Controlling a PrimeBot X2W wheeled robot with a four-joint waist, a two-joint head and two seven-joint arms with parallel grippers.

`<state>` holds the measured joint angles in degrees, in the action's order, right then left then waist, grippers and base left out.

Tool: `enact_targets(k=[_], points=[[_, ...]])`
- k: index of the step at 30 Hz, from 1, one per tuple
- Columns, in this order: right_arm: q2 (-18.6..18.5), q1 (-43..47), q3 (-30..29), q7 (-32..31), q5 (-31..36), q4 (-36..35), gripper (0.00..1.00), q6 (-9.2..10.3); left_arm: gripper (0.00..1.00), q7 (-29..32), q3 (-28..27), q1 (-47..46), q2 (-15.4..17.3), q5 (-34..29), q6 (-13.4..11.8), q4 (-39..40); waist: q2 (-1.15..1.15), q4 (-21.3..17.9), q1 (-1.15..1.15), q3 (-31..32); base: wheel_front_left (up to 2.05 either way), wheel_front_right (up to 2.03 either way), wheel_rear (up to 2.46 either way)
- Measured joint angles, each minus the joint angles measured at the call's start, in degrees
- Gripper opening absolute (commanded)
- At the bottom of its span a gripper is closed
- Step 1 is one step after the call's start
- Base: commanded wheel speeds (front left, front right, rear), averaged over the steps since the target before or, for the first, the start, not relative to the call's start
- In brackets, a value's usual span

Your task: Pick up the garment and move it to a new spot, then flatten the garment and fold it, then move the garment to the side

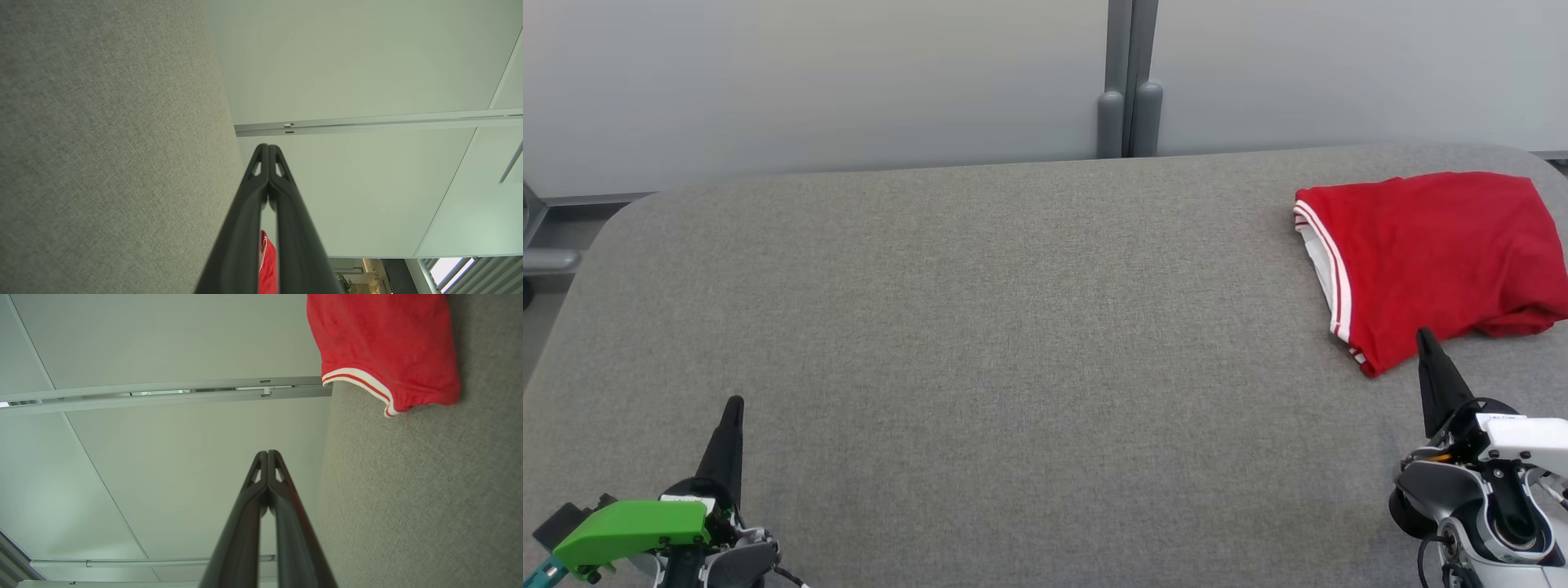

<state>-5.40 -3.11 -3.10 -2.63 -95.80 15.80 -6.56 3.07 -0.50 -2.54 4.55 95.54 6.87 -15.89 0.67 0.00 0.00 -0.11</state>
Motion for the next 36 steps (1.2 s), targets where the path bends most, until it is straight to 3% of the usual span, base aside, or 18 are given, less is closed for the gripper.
enact_targets(k=[36], points=[[0.1, 0.0, -0.2, 0.0, 0.0, 0.1, 0.00, -0.08, 0.00, 0.3, -0.2, 0.0, 0.0, 0.0, 0.0, 0.0, 0.00, 0.0, 0.00, 0.0, 0.00, 0.00, 0.00]])
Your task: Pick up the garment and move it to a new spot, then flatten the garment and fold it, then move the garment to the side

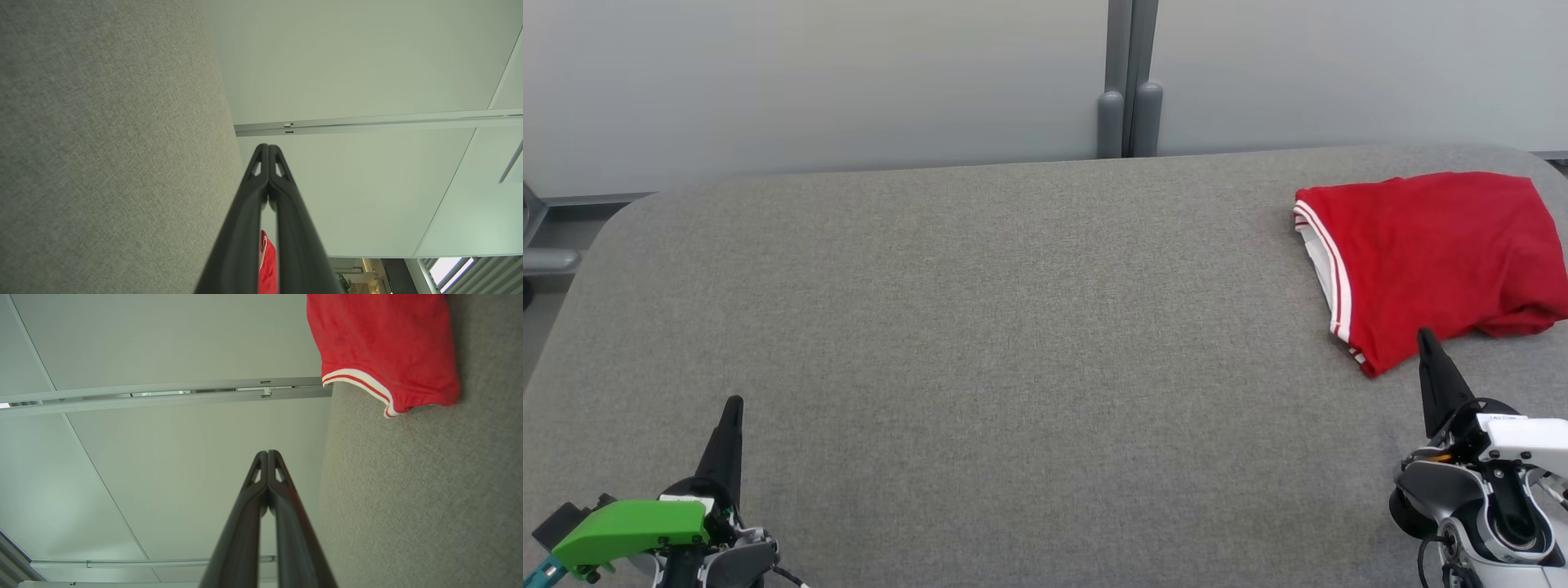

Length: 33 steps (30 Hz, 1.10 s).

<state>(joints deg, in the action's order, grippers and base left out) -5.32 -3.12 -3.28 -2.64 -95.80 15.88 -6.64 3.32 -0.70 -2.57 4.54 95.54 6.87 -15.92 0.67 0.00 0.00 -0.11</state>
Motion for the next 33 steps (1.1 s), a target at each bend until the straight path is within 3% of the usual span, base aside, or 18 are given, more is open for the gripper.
enact_targets(k=[33], points=[[0.1, 0.0, -0.1, 0.0, 0.0, 0.0, 0.00, 0.00, 0.00, 0.2, -0.3, -0.1, 0.0, 0.0, 0.0, 0.0, 0.00, 0.0, 0.00, 0.0, 0.00, 0.00, 0.00]])
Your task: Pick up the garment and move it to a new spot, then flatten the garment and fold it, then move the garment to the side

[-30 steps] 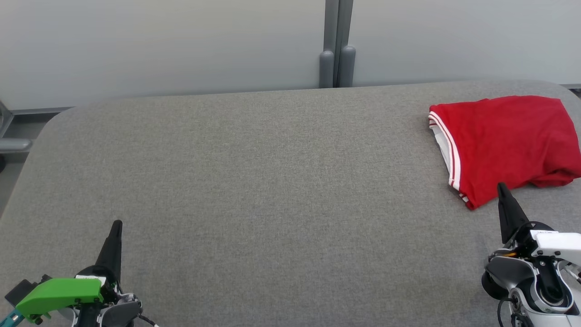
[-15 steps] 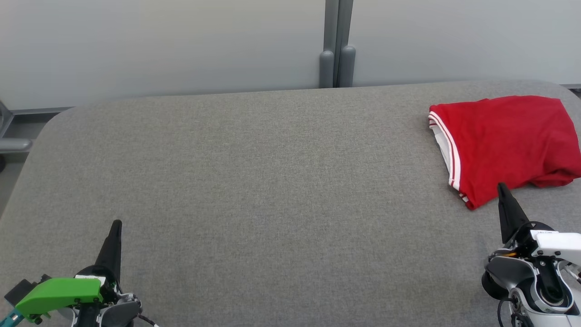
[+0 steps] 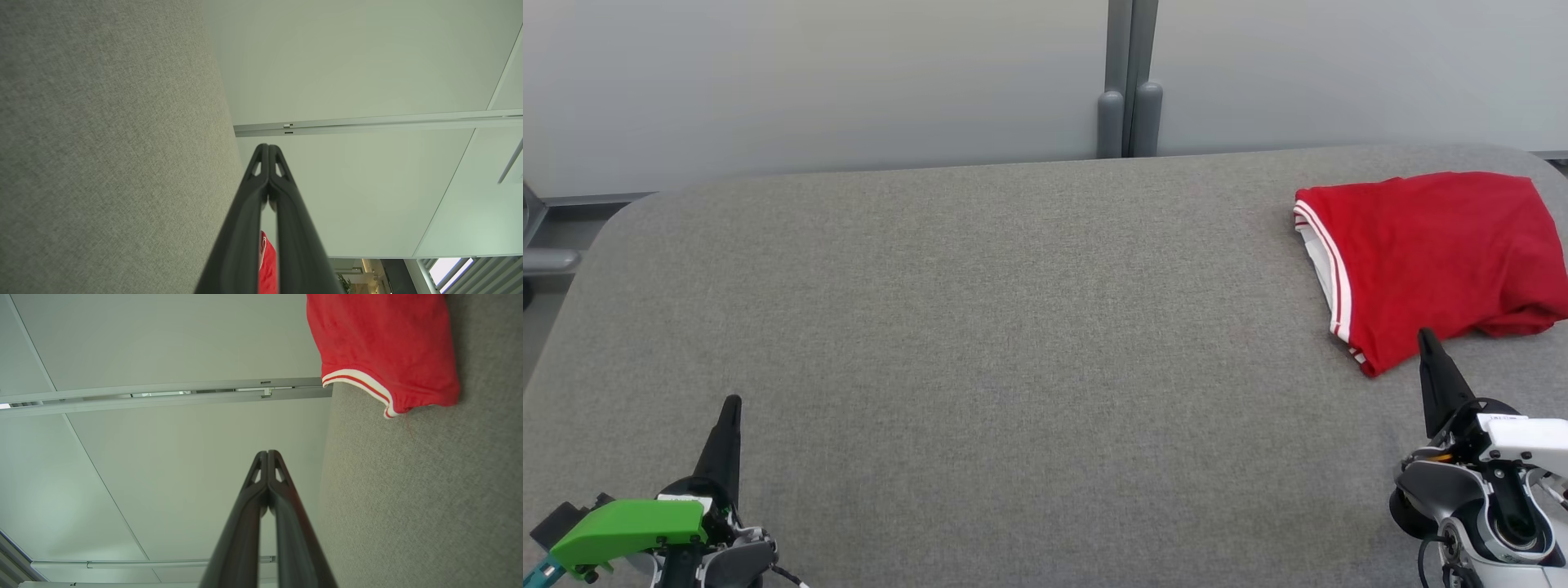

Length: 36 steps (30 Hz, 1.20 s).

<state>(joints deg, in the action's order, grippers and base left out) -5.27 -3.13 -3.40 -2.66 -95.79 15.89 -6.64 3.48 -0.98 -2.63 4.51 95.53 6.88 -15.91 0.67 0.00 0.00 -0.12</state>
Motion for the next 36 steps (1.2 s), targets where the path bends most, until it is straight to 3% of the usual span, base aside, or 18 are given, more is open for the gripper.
enact_targets(k=[36], points=[[0.2, 0.0, -0.2, -0.4, 0.1, 0.0, 0.00, 0.00, 0.00, 0.0, -0.2, 0.0, -0.1, 0.0, 0.0, 0.0, 0.00, 0.0, 0.00, 0.0, 0.00, 0.00, 0.00]])
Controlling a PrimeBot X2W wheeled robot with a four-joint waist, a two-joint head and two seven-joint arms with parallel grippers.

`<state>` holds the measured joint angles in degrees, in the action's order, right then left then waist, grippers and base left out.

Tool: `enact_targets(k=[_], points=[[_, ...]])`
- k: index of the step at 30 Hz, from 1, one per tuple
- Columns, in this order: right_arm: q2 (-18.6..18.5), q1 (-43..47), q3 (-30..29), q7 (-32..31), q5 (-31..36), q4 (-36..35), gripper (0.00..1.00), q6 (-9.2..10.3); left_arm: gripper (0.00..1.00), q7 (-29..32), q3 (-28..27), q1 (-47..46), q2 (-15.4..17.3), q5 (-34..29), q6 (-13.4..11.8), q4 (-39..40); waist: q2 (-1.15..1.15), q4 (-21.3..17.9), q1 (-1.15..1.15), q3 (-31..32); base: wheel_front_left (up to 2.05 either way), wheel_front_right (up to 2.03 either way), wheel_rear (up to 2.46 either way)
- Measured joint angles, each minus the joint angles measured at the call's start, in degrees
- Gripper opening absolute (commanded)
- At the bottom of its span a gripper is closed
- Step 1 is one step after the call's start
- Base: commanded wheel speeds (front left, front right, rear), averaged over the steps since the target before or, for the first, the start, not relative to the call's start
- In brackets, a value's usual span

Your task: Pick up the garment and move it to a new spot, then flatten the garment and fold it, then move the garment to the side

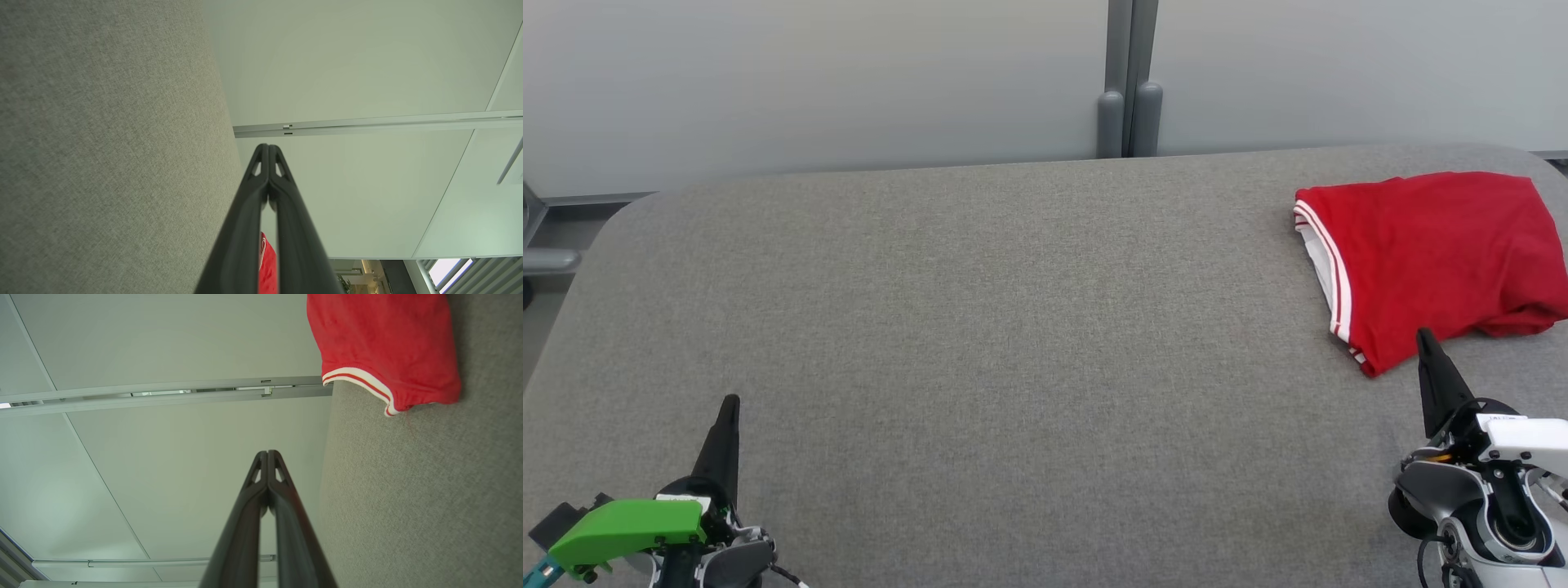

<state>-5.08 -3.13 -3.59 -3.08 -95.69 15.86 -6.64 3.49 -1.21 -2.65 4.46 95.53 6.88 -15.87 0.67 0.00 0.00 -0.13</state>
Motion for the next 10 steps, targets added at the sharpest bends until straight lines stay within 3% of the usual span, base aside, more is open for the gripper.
enact_targets(k=[10], points=[[0.0, 0.0, 0.0, 0.0, 0.0, 0.0, 0.00, 0.00, 0.00, 0.0, -0.1, 0.0, 0.0, 0.0, 0.0, 0.0, 0.00, 0.0, 0.00, 0.0, 0.00, 0.00, 0.00]])
